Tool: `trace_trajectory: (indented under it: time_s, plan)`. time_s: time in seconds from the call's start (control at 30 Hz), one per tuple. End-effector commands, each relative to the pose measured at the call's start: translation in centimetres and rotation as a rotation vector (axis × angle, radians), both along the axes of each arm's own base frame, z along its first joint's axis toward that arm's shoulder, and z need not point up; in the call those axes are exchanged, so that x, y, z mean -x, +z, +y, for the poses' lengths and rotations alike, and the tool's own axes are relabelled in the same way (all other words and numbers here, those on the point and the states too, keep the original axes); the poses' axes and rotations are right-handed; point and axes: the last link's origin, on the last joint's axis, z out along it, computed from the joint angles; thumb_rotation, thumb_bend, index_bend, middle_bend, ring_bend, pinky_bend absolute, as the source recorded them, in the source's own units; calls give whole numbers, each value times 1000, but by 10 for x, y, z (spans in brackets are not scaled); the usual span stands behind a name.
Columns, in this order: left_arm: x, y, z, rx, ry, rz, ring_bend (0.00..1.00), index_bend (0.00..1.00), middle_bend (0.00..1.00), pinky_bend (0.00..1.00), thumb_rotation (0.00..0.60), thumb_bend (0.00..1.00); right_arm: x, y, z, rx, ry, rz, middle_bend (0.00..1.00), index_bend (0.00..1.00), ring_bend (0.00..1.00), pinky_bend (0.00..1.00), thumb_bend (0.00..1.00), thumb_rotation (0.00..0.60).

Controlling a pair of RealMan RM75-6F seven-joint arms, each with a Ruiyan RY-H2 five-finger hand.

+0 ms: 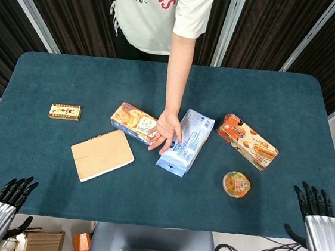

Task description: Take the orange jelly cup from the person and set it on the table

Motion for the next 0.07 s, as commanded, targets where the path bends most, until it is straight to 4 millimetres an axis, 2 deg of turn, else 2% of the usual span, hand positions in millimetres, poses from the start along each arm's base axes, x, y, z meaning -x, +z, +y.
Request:
trace_trajectory:
  time_s: [0.03,0.07]
  plan:
    - [1,3,-3,-40,-38,12,0,0,0,0,600,362,-4,-1,11,38,29,-4,0,0,0,0,128,600]
    - [1,3,-2,-50,-46,11,0,0,0,0,600,362,-4,0,12,39,34,-6,0,0,0,0,128,600]
